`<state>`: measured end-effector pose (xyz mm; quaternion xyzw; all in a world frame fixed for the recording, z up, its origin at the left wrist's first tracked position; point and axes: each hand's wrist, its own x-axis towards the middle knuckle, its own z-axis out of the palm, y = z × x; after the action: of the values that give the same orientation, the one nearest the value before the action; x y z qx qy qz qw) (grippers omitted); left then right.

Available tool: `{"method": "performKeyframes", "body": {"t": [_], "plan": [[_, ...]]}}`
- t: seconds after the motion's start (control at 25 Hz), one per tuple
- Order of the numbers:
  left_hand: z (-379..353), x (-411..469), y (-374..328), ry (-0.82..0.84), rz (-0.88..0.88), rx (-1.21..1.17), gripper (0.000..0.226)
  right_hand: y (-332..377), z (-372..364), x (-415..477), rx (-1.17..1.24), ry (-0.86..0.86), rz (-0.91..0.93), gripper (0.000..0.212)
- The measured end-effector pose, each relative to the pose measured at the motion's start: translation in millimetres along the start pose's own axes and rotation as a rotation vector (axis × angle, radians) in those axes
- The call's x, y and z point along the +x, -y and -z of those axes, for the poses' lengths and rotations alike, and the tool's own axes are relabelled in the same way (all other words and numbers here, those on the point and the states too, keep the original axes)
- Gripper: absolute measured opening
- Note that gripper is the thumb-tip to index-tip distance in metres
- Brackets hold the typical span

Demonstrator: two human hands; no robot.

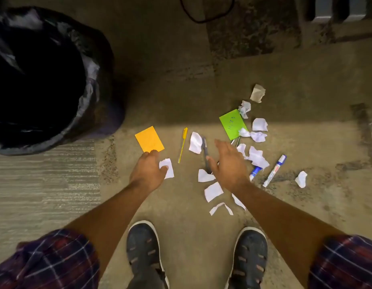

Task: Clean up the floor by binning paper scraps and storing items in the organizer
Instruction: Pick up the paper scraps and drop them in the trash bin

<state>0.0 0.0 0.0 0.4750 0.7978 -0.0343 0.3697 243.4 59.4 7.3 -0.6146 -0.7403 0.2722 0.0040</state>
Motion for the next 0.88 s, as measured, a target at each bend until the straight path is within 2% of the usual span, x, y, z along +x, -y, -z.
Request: {"method": "performKeyframes", "body": {"t": [0.12, 0.24, 0.36, 0.44, 0.52, 0.64, 0.8, 0.88], "plan": [[-33, 17, 12, 0.001, 0.069, -0.071, 0.051, 4, -32, 40, -0.155, 0.054, 0.05, 0.043], [-56, 26, 11, -0.034, 0.135, -0.172, 0.063, 15, -52, 74, -0.212, 0.121, -0.02, 0.042], [-66, 34, 12, -0.076, 0.116, -0.103, 0.07, 15, -63, 92, -0.307, 0.103, -0.023, 0.049], [-71, 36, 13, -0.089, 0.105, -0.078, 0.069, 14, -70, 99, -0.374, 0.086, -0.004, 0.053], [-74, 36, 14, -0.102, 0.109, -0.123, 0.053, 12, -74, 99, -0.389, 0.078, 0.033, 0.047], [-76, 31, 10, -0.098, 0.086, -0.332, 0.018, 13, -71, 94, -0.295, 0.087, 0.051, 0.028], [-71, 20, 6, -0.086, 0.089, -0.432, 0.023, 8, -62, 81, 0.086, 0.108, 0.05, 0.026], [-64, 17, 3, -0.097, 0.093, -0.375, 0.02, 3, -55, 70, 0.252, 0.017, 0.015, 0.027]]}}
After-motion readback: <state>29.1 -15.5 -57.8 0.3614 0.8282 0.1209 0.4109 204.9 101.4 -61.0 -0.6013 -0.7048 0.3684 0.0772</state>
